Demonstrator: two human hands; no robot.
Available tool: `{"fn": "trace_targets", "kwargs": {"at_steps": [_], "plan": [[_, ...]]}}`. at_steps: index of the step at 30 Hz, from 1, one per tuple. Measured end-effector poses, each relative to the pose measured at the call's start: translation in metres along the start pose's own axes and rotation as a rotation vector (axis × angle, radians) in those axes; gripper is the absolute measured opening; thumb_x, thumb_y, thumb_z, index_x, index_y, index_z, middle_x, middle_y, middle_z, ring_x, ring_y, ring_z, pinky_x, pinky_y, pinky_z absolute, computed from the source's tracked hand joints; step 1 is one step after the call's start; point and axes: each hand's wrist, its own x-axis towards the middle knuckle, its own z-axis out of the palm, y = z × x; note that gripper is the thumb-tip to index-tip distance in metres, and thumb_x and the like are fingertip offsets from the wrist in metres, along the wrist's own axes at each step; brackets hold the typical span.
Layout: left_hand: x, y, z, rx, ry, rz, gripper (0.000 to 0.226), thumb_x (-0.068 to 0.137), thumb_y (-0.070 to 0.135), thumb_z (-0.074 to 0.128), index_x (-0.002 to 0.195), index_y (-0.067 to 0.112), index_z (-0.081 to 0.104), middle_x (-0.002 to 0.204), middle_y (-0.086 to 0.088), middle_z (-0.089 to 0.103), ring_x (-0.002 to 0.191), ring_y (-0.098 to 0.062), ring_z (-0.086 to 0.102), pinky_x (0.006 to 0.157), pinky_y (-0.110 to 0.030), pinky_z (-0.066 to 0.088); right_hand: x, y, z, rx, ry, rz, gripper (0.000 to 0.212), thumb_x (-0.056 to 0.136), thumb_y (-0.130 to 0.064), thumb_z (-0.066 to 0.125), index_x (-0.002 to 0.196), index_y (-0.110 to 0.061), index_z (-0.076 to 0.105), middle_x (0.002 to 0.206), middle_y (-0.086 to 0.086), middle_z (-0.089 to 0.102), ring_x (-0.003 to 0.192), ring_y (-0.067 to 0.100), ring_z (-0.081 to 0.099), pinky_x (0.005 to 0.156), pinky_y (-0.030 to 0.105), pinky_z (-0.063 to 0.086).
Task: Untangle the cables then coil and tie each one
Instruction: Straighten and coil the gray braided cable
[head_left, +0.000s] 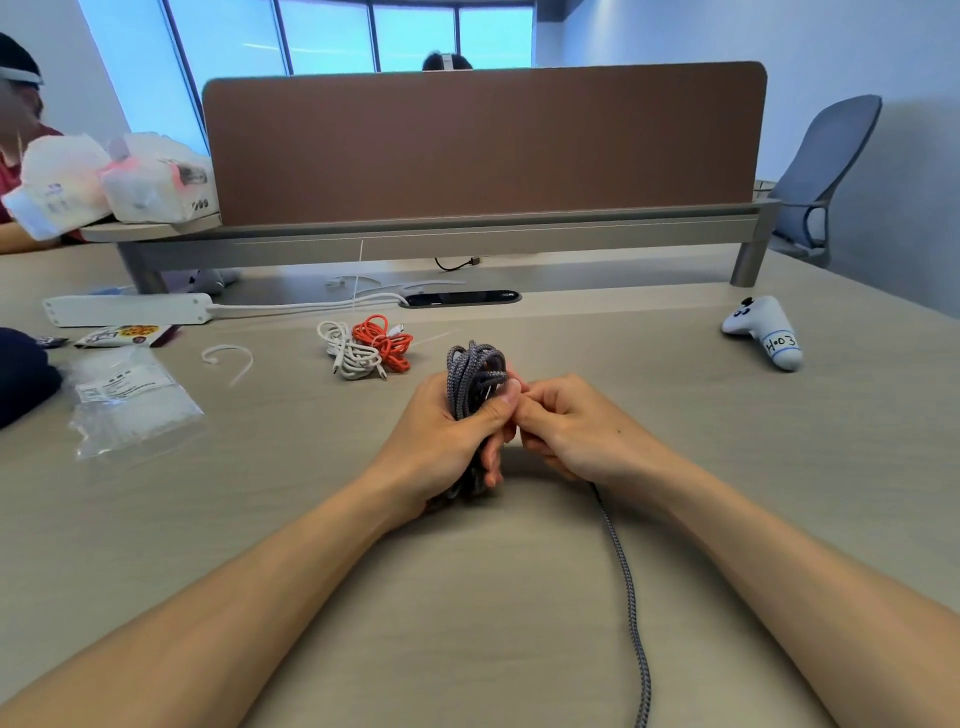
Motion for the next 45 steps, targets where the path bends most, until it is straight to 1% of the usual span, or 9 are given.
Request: {"fn": "trace_targets", "kwargs": {"at_steps": [7,13,17,22,28,33,38,42,45], "plan": [[0.008,0.002,-0.007,-0.11,0.368,-0.124,0.02,0.096,0.022,0.054,0.079,0.011,0.056,0.056,-0.009,0.058,0.046,-0.019,0.055,0.05,-0.03,0.049,-0.004,-0.007,-0.002,0.086,-0.04,0.0,0.028,0.1,-0.021,0.044,0.082,-0.01,0.064,0.051,-0.003,0.033,0.043,0.01,0.022,0.038,0.02,0.018],[0.018,0.019,-0.024,-0.538,0.501,-0.129,0.055,0.1,0.029,0.045,0.056,0.01,0.073,0.07,-0.008,0.072,0.069,-0.022,0.07,0.082,-0.042,0.056,-0.004,-0.002,-0.009,0.129,-0.044,0.067,0.027,0.099,-0.022,0.048,0.082,-0.008,0.065,0.05,-0.003,0.034,0.044,0.011,0.022,0.04,0.023,0.017],[0.02,0.02,-0.055,-0.632,0.516,-0.111,0.019,0.091,0.018,0.057,0.082,0.002,0.06,0.089,-0.013,0.067,0.083,-0.025,0.07,0.07,-0.032,0.058,-0.004,0.0,-0.018,0.157,-0.049,0.117,0.027,0.097,-0.025,0.051,0.08,-0.009,0.064,0.054,-0.001,0.031,0.045,0.011,0.02,0.04,0.022,0.015],[0.022,0.021,-0.086,-0.715,0.667,-0.1,0.03,0.097,0.023,0.053,0.071,0.008,0.053,0.071,-0.008,0.063,0.065,-0.02,0.068,0.059,-0.027,0.057,-0.006,0.002,-0.035,0.131,-0.001,0.146,0.028,0.096,-0.027,0.053,0.075,-0.01,0.062,0.054,-0.002,0.026,0.045,0.01,0.018,0.038,0.019,0.017],[0.025,0.008,-0.087,-0.287,0.772,-0.031,0.033,0.099,0.029,0.051,0.072,0.012,0.041,0.049,0.004,0.042,0.035,-0.014,0.043,0.039,-0.026,0.041,-0.011,-0.006,-0.038,0.168,-0.083,0.084,0.028,0.091,-0.032,0.056,0.074,-0.011,0.061,0.058,0.0,0.022,0.048,0.011,0.017,0.039,0.017,0.017],[0.024,-0.003,-0.074,0.265,0.612,0.021,0.032,0.093,0.033,0.059,0.092,0.007,0.041,0.052,0.0,0.053,0.031,-0.015,0.046,0.033,-0.022,0.031,-0.012,-0.009,-0.034,0.259,-0.19,0.004,0.024,0.09,-0.033,0.059,0.078,-0.013,0.065,0.058,0.001,0.024,0.049,0.011,0.018,0.04,0.017,0.018],[0.017,-0.009,-0.058,0.54,0.366,0.005,0.053,0.066,0.066,0.071,0.095,0.028,0.05,0.071,0.002,0.056,0.055,-0.005,0.05,0.063,-0.028,0.046,-0.012,-0.011,-0.031,0.328,-0.17,0.001,0.024,0.088,-0.031,0.052,0.077,-0.013,0.062,0.055,-0.005,0.027,0.046,0.008,0.018,0.039,0.015,0.018],[0.01,-0.001,-0.042,0.605,0.15,0.029,0.066,0.042,0.062,0.078,0.085,0.023,0.048,0.065,0.001,0.054,0.053,-0.002,0.045,0.054,-0.02,0.042,-0.011,-0.01,-0.028,0.398,-0.129,-0.004,0.025,0.091,-0.03,0.048,0.08,-0.011,0.06,0.055,-0.005,0.029,0.042,0.006,0.019,0.039,0.016,0.016],[0.009,-0.001,-0.034,0.712,0.07,0.046,0.06,0.051,0.051,0.088,0.083,0.024,0.045,0.063,0.002,0.054,0.051,-0.004,0.046,0.051,-0.02,0.04,-0.01,-0.009,-0.024,0.432,-0.126,-0.015,0.025,0.094,-0.029,0.045,0.086,-0.011,0.061,0.057,-0.003,0.03,0.041,0.006,0.02,0.039,0.017,0.014]]}}
